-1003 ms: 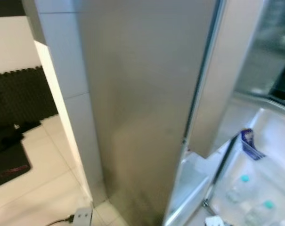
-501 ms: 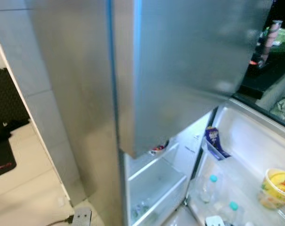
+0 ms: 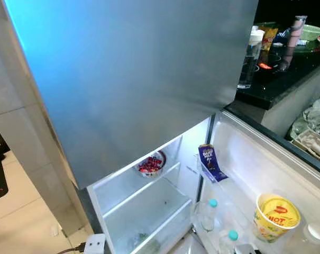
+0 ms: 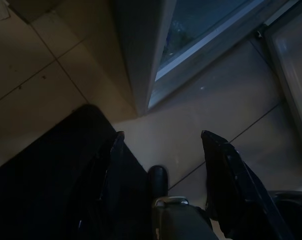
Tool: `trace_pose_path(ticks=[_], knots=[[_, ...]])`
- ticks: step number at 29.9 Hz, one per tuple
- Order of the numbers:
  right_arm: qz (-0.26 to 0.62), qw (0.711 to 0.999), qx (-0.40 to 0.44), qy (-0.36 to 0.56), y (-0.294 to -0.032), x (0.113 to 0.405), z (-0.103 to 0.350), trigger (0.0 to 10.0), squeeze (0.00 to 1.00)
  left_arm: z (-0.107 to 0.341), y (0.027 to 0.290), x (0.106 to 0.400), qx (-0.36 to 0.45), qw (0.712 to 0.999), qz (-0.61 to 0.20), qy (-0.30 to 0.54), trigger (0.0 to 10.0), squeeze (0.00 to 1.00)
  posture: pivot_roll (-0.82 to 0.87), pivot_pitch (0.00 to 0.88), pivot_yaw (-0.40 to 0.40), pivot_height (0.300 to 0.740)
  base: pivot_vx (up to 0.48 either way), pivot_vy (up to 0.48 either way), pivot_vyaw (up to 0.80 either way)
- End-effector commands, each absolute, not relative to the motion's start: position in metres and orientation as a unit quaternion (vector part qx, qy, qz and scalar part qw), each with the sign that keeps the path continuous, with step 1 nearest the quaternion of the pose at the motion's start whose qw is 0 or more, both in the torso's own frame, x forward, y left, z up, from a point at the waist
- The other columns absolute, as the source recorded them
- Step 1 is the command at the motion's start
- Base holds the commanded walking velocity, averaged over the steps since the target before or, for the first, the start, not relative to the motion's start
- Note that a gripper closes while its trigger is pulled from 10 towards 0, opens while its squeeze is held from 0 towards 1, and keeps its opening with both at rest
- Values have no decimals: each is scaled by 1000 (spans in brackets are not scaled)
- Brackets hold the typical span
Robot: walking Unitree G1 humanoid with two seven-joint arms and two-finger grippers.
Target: Restocking fridge
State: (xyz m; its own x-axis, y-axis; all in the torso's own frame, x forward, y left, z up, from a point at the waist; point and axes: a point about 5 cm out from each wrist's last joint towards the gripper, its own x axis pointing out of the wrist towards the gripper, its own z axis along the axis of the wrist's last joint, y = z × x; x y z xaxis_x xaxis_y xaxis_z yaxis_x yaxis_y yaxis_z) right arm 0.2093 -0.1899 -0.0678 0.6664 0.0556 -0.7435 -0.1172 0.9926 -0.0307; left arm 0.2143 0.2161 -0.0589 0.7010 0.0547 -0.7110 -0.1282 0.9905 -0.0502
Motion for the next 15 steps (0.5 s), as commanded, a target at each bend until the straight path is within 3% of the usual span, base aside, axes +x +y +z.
trace_pose_path(ticks=[1,15], knots=[[51,911,-34,408,-187,207,-70,10000,0,-60,222,210,-48,918,59,388,10000,0,-8,61,9,740,0,0,0],[58,916,-35,395,-185,211,-67,10000,0,-59,221,211,-45,921,49,383,10000,0,-9,65,9,740,0,0,0]])
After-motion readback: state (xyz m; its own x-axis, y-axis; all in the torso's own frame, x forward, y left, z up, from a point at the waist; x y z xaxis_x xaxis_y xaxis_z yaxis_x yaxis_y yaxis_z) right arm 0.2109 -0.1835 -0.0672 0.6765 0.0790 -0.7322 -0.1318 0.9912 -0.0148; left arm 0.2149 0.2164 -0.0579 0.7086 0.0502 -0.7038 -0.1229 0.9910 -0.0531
